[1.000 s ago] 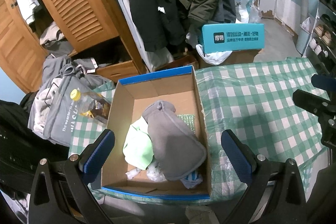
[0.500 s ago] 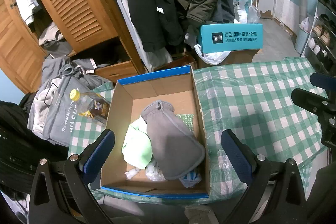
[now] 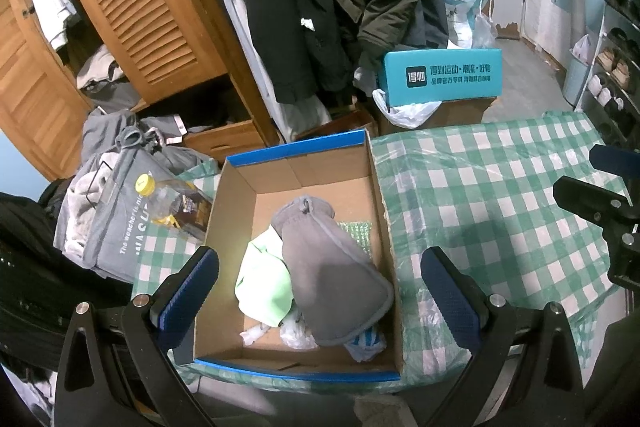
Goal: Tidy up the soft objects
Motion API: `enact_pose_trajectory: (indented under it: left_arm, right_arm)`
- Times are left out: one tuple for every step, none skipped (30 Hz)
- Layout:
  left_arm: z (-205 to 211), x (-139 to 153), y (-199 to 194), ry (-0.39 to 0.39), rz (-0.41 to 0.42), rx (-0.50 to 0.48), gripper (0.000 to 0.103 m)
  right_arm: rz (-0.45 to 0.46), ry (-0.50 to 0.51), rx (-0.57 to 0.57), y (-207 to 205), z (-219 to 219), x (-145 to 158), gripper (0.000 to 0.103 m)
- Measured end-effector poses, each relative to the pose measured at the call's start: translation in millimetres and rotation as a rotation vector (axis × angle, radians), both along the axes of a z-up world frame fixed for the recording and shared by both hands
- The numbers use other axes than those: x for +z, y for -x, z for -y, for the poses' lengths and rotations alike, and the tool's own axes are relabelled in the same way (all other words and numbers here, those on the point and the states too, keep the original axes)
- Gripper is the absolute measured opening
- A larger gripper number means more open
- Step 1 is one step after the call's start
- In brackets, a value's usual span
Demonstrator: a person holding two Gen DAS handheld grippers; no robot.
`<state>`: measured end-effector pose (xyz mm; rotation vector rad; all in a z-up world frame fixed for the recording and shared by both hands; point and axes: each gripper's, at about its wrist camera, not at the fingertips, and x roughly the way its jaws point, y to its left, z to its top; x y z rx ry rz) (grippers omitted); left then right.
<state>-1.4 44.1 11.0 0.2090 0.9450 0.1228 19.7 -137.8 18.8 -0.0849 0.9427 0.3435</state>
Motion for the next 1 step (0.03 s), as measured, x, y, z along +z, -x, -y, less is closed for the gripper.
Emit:
enact_pose_trajectory:
  left_arm:
    - [-0.5, 0.0, -0.3, 0.003, -0.001, 0.0, 0.102]
  right_arm:
    - [0.0, 0.0, 0.0, 0.0, -0.2, 0.1, 0.066]
